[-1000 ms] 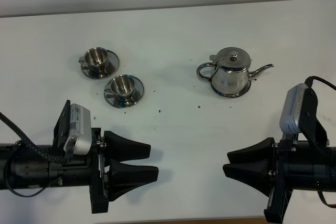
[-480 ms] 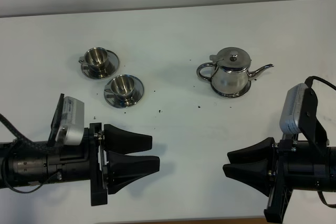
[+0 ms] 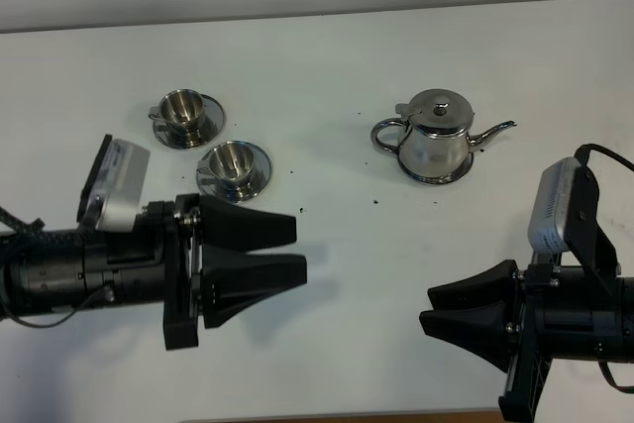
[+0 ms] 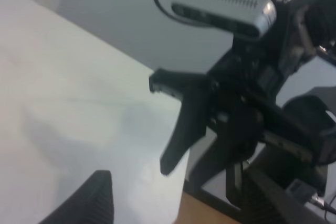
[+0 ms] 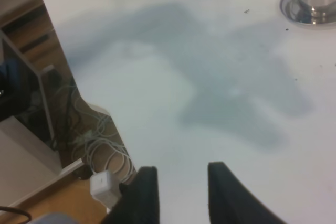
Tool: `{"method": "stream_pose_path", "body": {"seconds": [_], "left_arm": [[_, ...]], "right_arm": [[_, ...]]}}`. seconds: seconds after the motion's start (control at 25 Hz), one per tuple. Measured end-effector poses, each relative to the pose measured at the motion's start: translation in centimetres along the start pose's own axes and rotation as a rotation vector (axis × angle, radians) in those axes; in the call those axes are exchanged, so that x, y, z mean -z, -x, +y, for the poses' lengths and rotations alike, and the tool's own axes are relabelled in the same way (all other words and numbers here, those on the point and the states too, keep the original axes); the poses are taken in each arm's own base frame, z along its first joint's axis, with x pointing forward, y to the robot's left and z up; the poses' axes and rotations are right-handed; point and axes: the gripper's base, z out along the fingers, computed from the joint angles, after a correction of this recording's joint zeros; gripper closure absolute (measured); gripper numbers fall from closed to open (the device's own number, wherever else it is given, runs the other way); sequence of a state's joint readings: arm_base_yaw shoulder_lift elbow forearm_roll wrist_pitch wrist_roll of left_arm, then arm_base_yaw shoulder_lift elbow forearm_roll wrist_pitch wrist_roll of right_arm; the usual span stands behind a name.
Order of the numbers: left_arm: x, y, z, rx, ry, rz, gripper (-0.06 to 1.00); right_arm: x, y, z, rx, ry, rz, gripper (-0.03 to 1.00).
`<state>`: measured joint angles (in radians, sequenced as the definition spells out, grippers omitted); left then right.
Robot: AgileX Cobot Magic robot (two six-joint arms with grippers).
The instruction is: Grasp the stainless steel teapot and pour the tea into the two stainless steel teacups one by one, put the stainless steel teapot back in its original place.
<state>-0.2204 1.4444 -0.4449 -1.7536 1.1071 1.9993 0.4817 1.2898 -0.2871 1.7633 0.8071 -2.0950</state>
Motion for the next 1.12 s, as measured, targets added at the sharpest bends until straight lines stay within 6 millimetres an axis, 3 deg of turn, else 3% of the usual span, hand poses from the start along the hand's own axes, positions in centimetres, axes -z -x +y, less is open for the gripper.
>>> {"method": "stream_pose_path", "body": {"seconds": [0.24, 0.64, 0.88, 1.12], "left_arm": [[-0.2, 2.2, 0.6, -0.013, 0.016, -0.023, 0.36], [-0.4, 5.3, 2.2, 0.029, 0.147, -0.030, 0.36], [0.7, 7.4, 1.2, -0.027, 0.283, 0.041, 0.36], [3.3, 9.2, -1.8, -0.012, 0.479, 0.066, 0.36]], "right_arm": [[0.0, 0.3, -0.5, 0.005, -0.040, 0.011, 0.73], [0.2, 3.7, -3.6, -0.070, -0.277, -0.001, 0.73], [1.2, 4.8, -5.1, -0.093, -0.463, 0.006, 0.73], [2.2, 6.2, -5.3, -0.098, -0.542, -0.042, 0.73]]}}
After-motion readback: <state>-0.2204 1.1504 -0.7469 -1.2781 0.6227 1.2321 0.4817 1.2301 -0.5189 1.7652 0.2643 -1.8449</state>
